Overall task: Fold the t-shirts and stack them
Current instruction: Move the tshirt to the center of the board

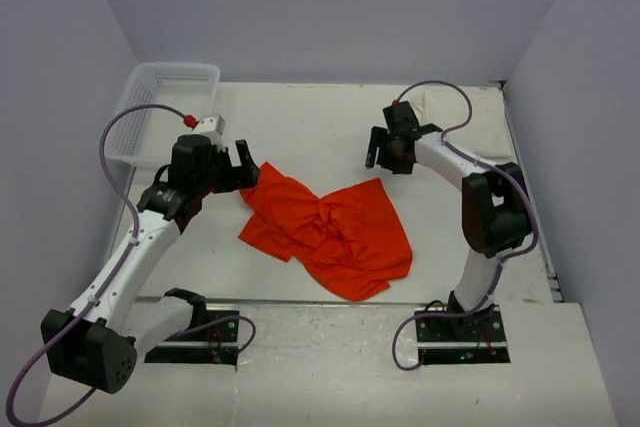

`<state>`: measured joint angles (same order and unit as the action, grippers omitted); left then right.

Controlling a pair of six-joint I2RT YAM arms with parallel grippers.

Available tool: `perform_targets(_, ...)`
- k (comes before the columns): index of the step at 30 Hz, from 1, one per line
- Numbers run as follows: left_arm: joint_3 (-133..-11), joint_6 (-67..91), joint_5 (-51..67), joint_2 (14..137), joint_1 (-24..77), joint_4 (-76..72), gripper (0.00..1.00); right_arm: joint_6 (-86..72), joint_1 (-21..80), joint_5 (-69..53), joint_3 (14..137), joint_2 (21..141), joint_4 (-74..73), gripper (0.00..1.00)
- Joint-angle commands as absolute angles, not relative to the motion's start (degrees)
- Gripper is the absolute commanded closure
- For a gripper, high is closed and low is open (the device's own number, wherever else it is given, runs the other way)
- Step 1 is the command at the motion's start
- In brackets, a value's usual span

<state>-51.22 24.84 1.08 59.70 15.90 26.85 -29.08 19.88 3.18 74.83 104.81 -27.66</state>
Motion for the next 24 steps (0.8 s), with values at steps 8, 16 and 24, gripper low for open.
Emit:
perform_targets(8, -54.9, 23.2, 5.2, 53.8, 16.3, 30.8, 0.00, -26.3, 19.1, -0.8, 85.4, 113.6, -33.4, 0.34)
perform_targets(16, -55.6, 22.4, 5.6, 50.5, 16.3, 32.1, 0.00, -26.5, 18.7, -2.6, 82.9, 114.8, -33.7, 0.35)
perform_targets(24, -56.6, 20.7, 5.9, 50.3, 16.3, 33.2, 0.00, -27.7, 18.8, -4.0, 81.5, 115.8, -32.7, 0.46)
